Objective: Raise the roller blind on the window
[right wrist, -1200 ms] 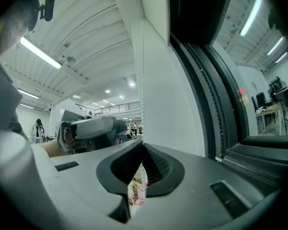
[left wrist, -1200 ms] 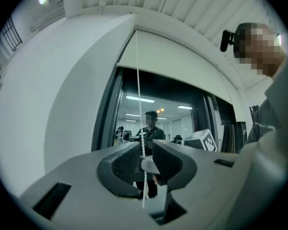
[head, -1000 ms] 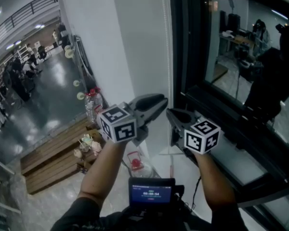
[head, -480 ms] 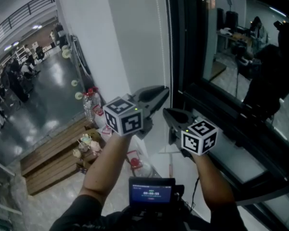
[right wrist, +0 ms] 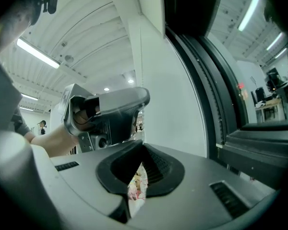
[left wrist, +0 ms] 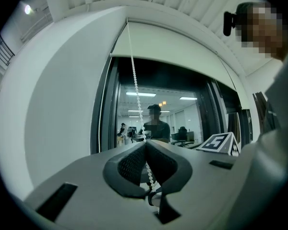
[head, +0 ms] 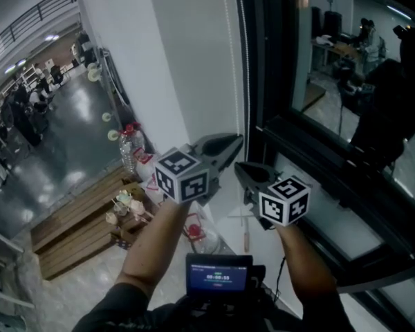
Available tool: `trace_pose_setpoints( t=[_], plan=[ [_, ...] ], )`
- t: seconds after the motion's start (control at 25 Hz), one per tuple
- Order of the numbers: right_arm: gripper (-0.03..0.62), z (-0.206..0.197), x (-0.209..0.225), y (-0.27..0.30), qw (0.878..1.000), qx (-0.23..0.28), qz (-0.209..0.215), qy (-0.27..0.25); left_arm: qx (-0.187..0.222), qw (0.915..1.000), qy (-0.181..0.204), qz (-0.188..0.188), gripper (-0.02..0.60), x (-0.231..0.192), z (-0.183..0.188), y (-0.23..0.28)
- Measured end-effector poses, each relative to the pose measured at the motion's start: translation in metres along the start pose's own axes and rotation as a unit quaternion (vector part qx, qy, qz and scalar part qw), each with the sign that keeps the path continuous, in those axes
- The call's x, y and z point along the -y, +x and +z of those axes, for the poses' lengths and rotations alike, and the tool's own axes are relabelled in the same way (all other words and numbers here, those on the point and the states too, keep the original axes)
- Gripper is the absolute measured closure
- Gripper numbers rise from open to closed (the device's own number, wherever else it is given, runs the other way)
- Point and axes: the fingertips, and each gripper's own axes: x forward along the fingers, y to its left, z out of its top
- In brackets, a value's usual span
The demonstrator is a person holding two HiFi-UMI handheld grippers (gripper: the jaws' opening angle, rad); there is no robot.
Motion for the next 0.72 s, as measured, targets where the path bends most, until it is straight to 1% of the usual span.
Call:
trace_pose_setpoints(
  t=[0.12, 0.24, 0.4, 0.56, 0.72],
  plan=[
    [0.594, -0.026, 0.004, 0.001, 1.0, -0.019, -0.005, 0.02, -0.016, 0.9997, -0.018, 0.0, 0.58, -0.001, -0.027, -0.001],
    [0.594, -0.045, 0.007, 0.0, 0.999, -0.033, -0.008, 0.031, -0.021, 0.9993, -0.031, -0.002, 0.58, 0.0, -0.047, -0.002],
    [0.594, -0.062, 0.008, -0.001, 0.998, -0.047, -0.011, 0.037, -0.024, 0.9991, -0.036, -0.003, 0.58, 0.003, -0.064, -0.004],
    [0.594, -0.082, 0.009, -0.003, 0.997, -0.064, -0.014, 0.047, -0.035, 0.9982, -0.048, -0.005, 0.58, 0.006, -0.084, -0.005],
    [0.594, -0.088, 0.009, -0.006, 0.997, -0.065, -0.016, 0.049, -0.033, 0.9979, -0.054, -0.01, 0.58, 0.01, -0.092, -0.004]
  ],
)
